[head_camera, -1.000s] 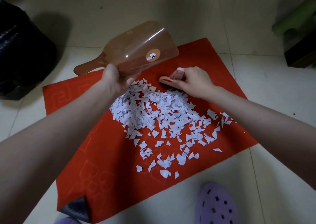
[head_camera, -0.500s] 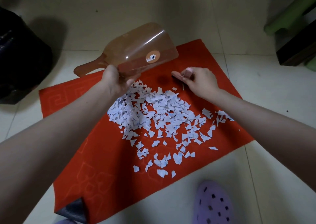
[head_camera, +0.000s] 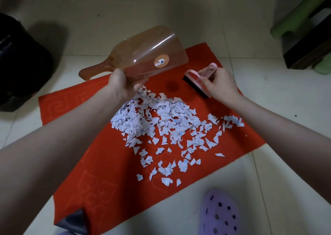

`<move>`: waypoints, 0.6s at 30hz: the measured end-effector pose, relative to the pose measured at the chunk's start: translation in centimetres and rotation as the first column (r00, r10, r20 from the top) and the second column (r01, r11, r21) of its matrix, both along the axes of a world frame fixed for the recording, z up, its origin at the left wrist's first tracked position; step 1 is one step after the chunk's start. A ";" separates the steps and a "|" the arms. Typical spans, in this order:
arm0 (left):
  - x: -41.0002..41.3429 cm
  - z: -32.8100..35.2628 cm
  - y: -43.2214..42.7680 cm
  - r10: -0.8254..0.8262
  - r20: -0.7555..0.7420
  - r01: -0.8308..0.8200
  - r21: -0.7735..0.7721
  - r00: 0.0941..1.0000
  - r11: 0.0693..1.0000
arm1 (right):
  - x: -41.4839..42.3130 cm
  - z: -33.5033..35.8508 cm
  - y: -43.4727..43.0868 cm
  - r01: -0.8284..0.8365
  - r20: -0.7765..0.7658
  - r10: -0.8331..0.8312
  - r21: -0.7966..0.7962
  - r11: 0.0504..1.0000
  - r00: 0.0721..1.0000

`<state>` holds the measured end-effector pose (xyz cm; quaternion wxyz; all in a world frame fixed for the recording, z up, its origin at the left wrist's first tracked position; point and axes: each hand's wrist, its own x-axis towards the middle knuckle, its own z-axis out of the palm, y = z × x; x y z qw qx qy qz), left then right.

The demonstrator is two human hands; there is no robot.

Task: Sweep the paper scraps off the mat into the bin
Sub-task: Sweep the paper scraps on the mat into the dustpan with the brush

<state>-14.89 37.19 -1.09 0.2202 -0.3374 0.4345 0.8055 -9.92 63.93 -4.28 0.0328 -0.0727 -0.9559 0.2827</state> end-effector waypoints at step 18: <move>0.4 -0.7 2.1 -0.045 -0.005 0.045 -0.003 0.999 0.999 | 3.1 0.7 1.6 0.183 0.050 -0.187 -0.548 0.816 0.981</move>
